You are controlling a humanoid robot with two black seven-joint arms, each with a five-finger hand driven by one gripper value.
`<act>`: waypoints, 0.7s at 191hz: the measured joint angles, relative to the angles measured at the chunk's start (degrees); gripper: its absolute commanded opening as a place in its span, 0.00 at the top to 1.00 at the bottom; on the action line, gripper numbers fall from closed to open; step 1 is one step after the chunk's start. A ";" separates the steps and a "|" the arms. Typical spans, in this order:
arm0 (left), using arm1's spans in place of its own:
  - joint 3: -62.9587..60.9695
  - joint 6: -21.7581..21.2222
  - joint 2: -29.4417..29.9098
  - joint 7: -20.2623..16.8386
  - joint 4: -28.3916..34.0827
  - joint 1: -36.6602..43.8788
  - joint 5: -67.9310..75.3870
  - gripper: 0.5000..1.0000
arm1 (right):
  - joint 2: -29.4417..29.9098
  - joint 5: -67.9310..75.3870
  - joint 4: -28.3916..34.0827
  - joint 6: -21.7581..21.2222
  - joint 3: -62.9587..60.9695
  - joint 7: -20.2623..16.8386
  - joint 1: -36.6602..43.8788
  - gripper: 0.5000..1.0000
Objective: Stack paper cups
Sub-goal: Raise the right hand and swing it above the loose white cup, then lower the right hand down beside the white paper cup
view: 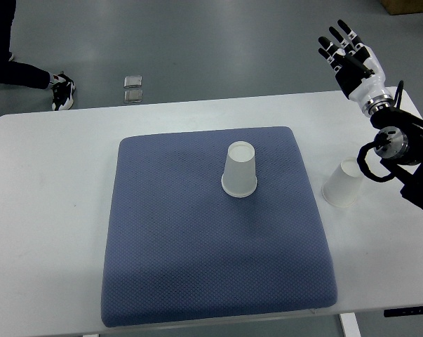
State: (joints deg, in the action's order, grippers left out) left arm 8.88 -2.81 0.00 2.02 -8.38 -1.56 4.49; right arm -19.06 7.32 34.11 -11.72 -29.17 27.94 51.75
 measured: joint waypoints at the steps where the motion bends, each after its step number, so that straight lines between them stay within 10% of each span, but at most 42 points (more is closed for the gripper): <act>1: 0.00 0.00 0.00 0.00 0.00 0.00 0.00 0.00 | -0.10 -0.25 0.02 -0.01 0.00 0.00 0.02 0.18; 64: 0.00 0.00 0.00 0.00 -0.02 0.03 0.00 0.00 | -11.11 -24.43 3.77 -4.27 1.28 -0.85 3.59 0.18; 134: 0.00 0.00 0.00 0.00 0.02 0.02 0.00 0.00 | -31.99 -54.30 21.40 -13.60 7.10 -0.95 7.84 0.18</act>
State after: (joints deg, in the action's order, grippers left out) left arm 8.87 -2.81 0.00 2.02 -8.36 -1.54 4.49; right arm -51.05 -46.98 55.51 -25.32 -22.07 27.00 59.59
